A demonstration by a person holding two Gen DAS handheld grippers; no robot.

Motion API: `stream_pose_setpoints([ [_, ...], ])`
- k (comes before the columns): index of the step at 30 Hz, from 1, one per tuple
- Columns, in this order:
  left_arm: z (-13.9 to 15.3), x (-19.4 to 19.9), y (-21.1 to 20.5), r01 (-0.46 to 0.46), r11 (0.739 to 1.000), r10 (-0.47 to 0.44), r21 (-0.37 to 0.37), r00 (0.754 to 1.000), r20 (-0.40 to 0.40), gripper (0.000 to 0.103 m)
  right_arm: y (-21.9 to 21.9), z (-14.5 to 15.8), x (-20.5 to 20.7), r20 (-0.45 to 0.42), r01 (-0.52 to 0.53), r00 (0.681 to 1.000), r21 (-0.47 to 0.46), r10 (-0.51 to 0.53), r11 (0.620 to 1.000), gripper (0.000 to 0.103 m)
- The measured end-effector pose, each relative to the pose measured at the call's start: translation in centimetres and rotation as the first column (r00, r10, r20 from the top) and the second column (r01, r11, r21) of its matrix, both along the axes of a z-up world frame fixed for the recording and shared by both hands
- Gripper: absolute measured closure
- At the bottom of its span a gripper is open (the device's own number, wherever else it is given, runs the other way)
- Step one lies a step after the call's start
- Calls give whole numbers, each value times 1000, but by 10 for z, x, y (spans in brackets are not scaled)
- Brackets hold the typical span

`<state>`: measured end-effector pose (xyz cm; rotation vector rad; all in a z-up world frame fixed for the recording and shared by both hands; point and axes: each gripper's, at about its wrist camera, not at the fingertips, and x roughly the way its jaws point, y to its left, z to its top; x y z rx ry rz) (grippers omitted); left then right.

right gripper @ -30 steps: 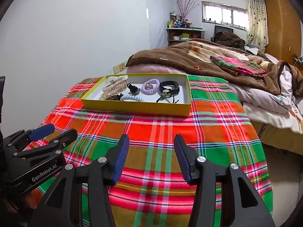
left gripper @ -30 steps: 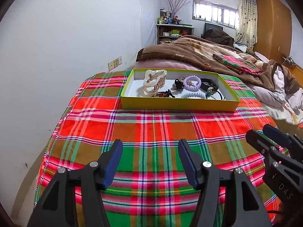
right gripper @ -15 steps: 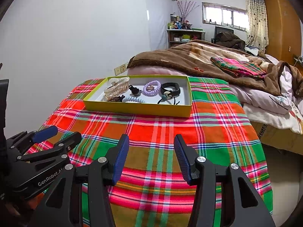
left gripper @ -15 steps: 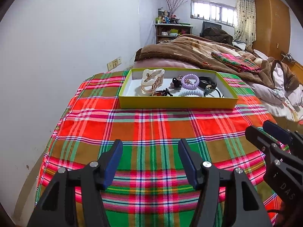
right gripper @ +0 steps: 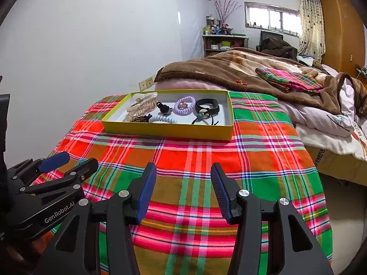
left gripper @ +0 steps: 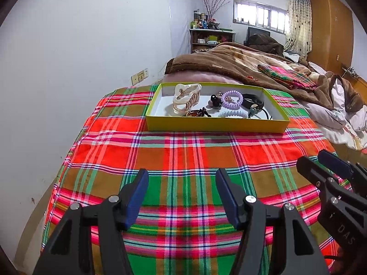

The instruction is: Organize jewelry

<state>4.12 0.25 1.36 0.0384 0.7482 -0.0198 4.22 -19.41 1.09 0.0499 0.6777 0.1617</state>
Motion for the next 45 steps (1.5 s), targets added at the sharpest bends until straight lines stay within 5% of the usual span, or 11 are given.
stream_pose_setpoints([
  [45, 2, -3, 4, -18, 1000, 18, -7, 1000, -3, 40, 4, 2, -3, 1, -9, 1000, 6, 9, 1000, 53],
])
